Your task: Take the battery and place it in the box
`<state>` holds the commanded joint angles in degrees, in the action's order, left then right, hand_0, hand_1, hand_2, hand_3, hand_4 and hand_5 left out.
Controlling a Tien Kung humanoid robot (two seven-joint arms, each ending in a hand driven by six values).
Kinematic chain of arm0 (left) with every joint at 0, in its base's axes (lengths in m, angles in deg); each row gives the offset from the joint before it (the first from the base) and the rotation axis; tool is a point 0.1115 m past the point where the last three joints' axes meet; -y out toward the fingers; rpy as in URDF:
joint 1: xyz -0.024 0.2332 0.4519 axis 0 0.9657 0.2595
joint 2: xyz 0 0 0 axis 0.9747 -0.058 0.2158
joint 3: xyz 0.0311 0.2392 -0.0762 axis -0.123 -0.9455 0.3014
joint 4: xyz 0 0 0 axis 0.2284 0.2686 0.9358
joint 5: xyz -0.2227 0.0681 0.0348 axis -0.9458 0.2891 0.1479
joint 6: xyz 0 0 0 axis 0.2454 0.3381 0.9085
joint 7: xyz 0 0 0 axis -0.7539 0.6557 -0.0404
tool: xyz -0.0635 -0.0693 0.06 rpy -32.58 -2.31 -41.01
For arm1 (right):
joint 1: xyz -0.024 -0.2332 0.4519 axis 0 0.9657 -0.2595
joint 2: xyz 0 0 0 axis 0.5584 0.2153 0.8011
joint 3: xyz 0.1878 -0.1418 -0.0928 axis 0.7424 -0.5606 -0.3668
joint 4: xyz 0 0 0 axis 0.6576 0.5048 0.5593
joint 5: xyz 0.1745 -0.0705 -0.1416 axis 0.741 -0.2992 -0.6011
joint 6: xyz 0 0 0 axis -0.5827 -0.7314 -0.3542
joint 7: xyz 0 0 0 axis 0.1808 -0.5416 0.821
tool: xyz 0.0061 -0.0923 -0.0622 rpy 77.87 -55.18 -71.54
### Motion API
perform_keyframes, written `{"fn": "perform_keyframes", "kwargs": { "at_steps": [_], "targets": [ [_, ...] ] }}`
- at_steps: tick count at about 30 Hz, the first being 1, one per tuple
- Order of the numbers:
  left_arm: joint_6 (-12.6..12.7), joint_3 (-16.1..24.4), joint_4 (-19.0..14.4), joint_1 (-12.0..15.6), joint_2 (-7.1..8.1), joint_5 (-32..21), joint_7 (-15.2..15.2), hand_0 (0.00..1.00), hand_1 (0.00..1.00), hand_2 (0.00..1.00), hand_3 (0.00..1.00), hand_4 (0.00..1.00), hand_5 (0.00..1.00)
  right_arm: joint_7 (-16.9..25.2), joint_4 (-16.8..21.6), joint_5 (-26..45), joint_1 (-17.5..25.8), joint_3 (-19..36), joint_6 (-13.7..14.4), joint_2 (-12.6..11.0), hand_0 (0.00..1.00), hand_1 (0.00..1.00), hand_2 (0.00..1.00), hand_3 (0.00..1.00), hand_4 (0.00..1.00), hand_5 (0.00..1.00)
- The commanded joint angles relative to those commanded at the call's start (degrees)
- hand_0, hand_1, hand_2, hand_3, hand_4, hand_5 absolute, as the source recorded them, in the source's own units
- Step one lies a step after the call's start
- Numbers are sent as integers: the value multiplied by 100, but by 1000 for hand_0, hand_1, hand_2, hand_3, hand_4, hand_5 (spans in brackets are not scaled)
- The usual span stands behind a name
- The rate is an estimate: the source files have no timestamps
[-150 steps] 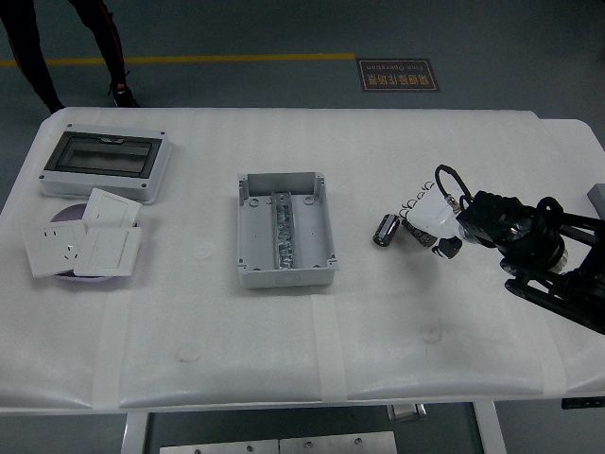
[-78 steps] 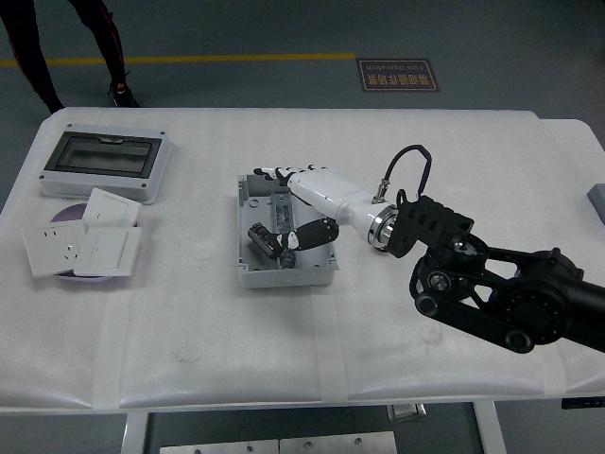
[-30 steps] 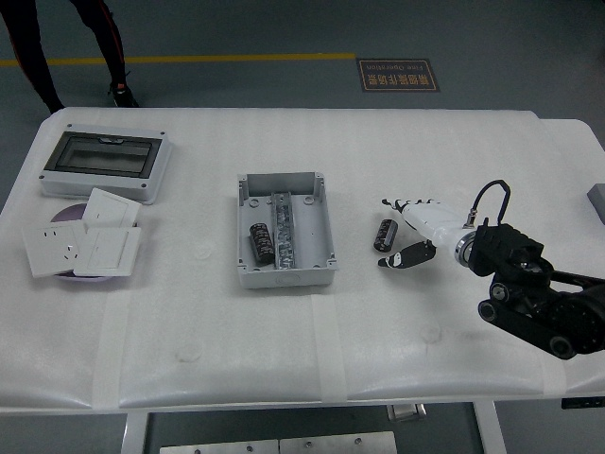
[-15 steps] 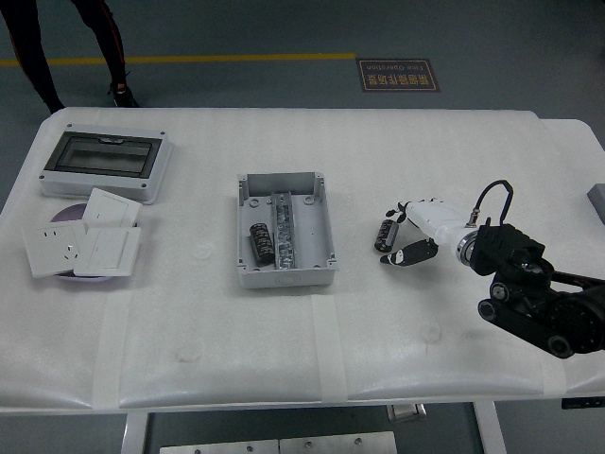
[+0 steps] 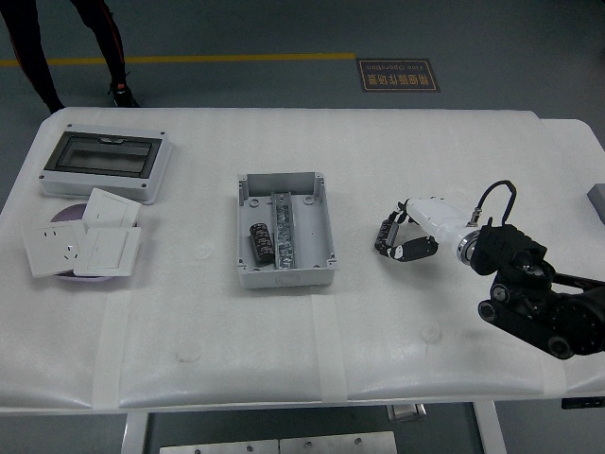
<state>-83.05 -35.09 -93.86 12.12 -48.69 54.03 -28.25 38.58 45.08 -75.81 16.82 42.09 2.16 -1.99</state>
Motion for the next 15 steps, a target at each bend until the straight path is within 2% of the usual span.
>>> {"fn": "perform_keyframes", "kwargs": {
  "at_steps": [6, 15],
  "targets": [
    [26, -60, 0, 7, 2, -67, 43, 728, 675, 508, 510, 256, 2, 82, 61, 55, 20, 155, 145, -7, 852, 655, 561, 663, 835, 395],
    [-105, 117, 0, 14, 14, 118, -39, 728, 676, 509, 513, 260, 2, 118, -49, 100, 52, 72, -71, 58, 819, 644, 540, 640, 805, 380]
  ]
}}
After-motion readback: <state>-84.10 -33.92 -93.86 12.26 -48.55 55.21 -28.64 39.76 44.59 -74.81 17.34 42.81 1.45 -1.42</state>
